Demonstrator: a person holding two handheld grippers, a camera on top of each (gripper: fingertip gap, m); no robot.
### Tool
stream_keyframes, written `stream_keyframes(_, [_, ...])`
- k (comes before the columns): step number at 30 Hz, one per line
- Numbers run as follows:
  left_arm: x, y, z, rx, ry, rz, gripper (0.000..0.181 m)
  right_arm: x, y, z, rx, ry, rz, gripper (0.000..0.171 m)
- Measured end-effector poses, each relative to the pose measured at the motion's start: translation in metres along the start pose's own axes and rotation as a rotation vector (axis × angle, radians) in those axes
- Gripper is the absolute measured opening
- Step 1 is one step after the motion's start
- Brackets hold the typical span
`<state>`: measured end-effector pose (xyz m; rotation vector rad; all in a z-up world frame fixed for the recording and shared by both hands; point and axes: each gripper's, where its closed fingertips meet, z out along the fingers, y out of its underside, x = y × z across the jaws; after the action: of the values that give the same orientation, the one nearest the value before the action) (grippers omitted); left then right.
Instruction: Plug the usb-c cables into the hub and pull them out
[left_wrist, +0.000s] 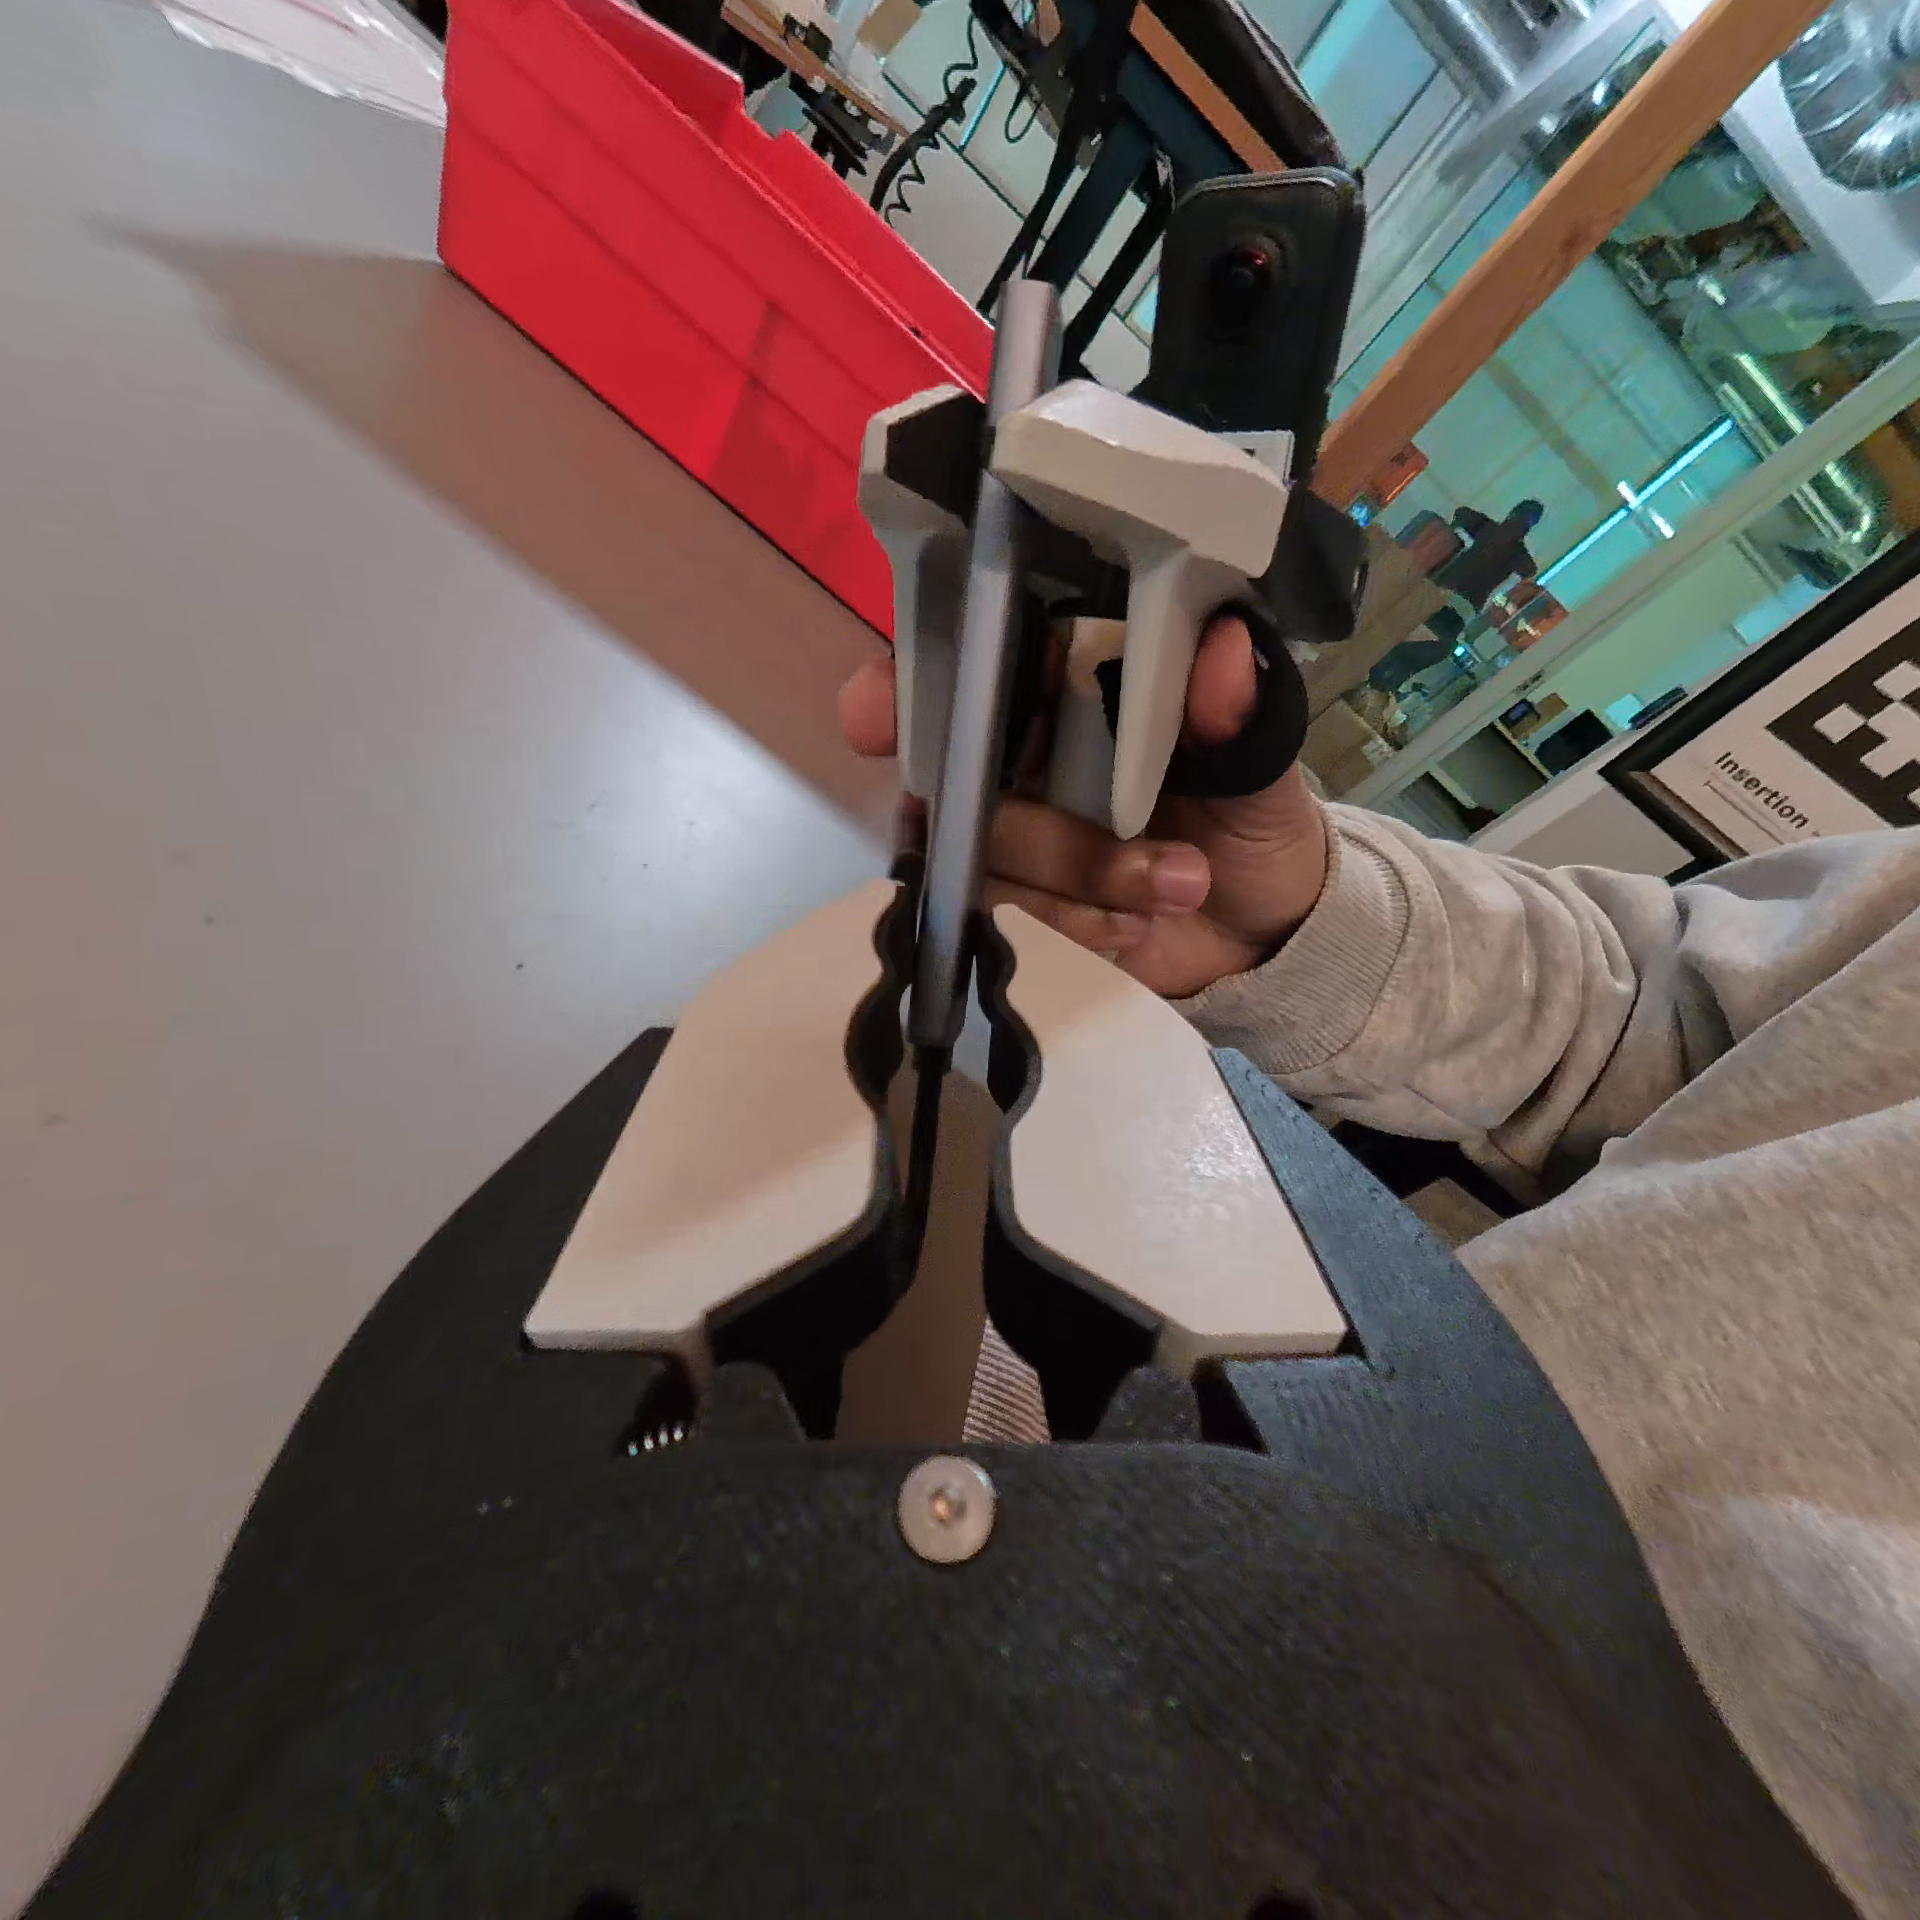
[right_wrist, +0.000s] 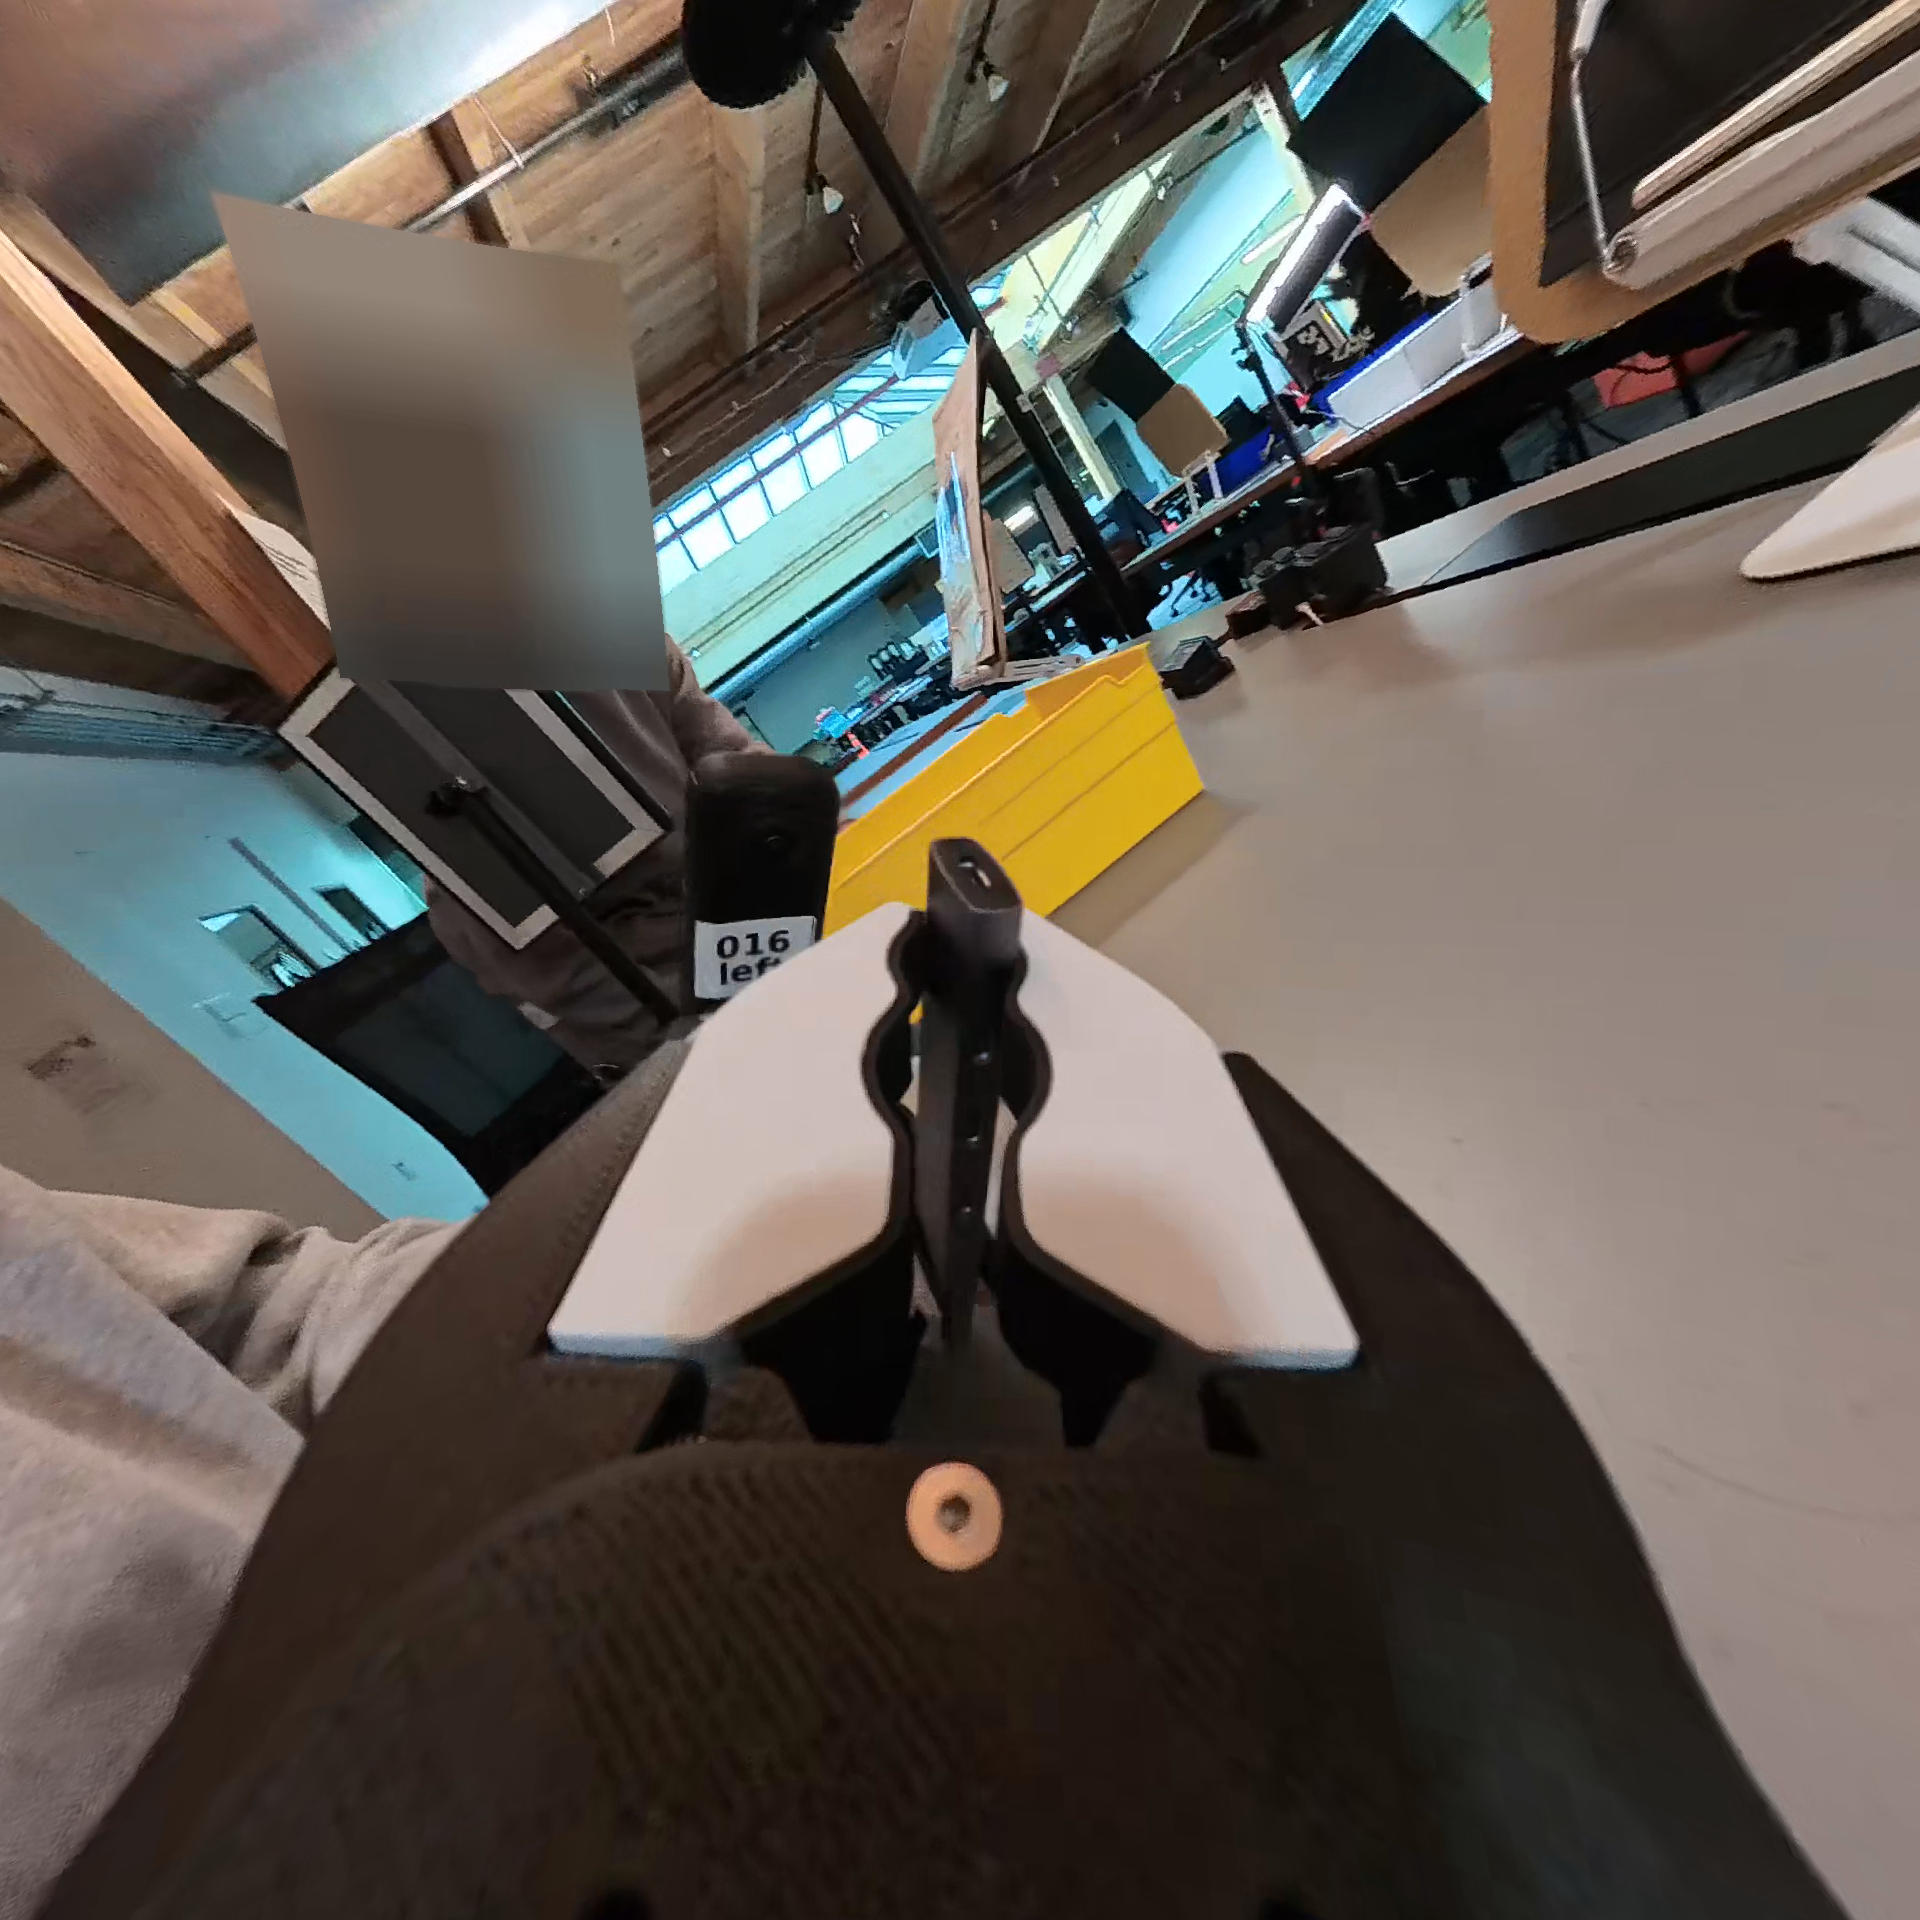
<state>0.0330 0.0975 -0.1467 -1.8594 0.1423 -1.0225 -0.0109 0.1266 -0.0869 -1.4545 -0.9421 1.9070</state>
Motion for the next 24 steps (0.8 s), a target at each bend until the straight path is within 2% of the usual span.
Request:
stream_keyframes(2, [-0.004, 0.001, -0.001, -0.002, 0.002, -0.035, 0.009, 0.002, 0.002, 0.001, -0.021, 0.017, -0.025, 0.013])
stream_keyframes(7, [-0.009, -0.006, -0.009, 0.014, -0.046, 0.006, 0.006, 0.005, -0.007, -0.009, -0.036, 0.091, -0.017, 0.041])
stream_keyframes(11, [-0.018, -0.027, -0.015, 0.052, -0.103, 0.042, 0.006, -0.003, -0.021, -0.056, -0.003, 0.206, -0.092, 0.049])
stream_keyframes(13, [-0.021, -0.047, -0.002, 0.043, -0.126, 0.084, 0.007, -0.006, -0.022, -0.091, 0.011, 0.306, -0.173, 0.048])
stream_keyframes(17, [-0.016, -0.121, 0.066, 0.003, -0.128, 0.235, 0.007, -0.016, -0.025, -0.154, 0.113, 0.429, -0.193, 0.045])
stream_keyframes(21, [-0.014, -0.183, 0.181, -0.131, -0.134, 0.440, 0.008, -0.026, -0.044, -0.193, 0.256, 0.415, -0.119, 0.042])
stream_keyframes(24, [-0.031, -0.201, 0.266, -0.260, -0.162, 0.481, 0.008, -0.019, -0.048, -0.205, 0.251, 0.445, -0.138, 0.041])
